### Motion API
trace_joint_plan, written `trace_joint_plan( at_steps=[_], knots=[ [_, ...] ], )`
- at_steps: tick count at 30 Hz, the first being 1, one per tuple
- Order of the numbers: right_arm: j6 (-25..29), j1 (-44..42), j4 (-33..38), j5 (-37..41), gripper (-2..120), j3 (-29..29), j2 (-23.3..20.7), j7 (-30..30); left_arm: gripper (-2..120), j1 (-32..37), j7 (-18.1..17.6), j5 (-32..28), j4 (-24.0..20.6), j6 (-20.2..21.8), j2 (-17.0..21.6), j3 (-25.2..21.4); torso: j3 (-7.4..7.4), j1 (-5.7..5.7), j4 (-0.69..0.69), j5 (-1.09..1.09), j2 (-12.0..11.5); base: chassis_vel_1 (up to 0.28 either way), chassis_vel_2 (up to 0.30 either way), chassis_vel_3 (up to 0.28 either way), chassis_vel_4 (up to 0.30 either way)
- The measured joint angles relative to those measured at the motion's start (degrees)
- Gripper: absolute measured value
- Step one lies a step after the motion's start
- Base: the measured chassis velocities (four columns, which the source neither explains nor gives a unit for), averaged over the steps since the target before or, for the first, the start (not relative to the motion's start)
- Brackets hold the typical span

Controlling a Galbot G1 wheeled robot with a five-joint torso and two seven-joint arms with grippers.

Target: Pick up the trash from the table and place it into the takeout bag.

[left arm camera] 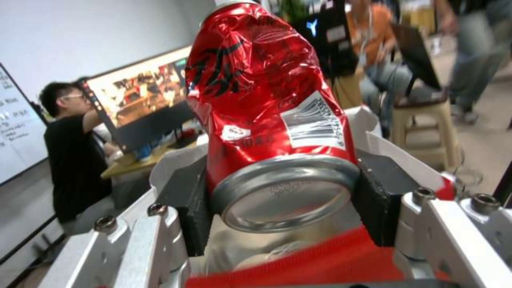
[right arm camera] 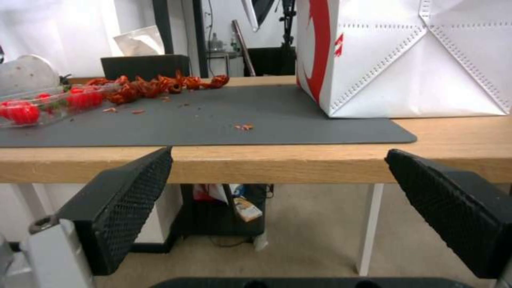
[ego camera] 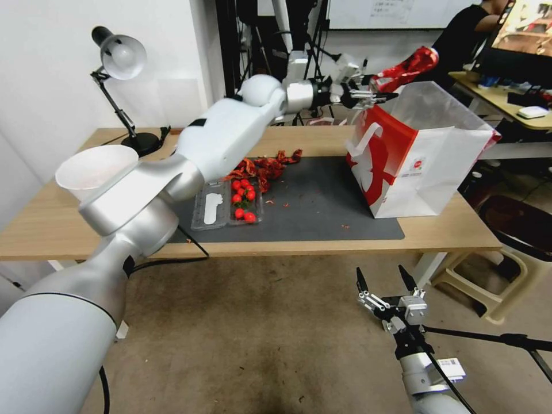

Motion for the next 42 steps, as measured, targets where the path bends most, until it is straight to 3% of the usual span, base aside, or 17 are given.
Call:
trace_joint_plan(
  at_steps=[6,12,25,32,39,42],
  knots=[
    [0.23,-0.21,0.09,-0.01,100,0.06,0.05,-0.05,53,-2.03,-1.99,1.66,0.39,1.16,-1.08,2.27,0.0,0.0,0.0,0.0,0.0,0.0,0.0,0.0,0.0],
    [0.69,-0.69,0.27,0.01,100,0.45,-0.05,-0.09,53,-5.64,-3.7,8.95,1.01,2.43,-2.87,5.63,0.0,0.0,0.0,-0.01,0.0,0.0,0.0,0.0,0.0],
    [0.79,-0.74,0.54,0.1,100,0.53,0.02,-0.18,54,-7.05,-6.18,11.93,0.41,3.54,-3.8,8.0,0.0,0.0,0.01,-0.01,0.0,0.0,0.0,0.0,0.0],
    [1.05,-0.83,0.42,0.18,100,0.53,-0.22,-0.31,83,-6.77,-7.36,11.62,0.12,3.86,-3.53,8.04,0.0,0.0,0.01,-0.01,0.0,0.0,0.0,0.0,0.0],
    [1.09,-0.78,0.22,0.28,100,0.46,-0.23,-0.38,99,-6.64,-8.37,10.12,-0.78,4.01,-3.0,7.42,0.0,0.0,-0.01,-0.01,0.0,0.0,0.0,0.0,0.0],
    [1.09,-0.77,0.19,0.28,100,0.43,-0.23,-0.39,99,-6.59,-8.42,9.92,-0.94,4.03,-2.85,7.3,0.0,0.0,-0.01,-0.01,0.0,0.0,0.0,0.0,0.0]
  ],
)
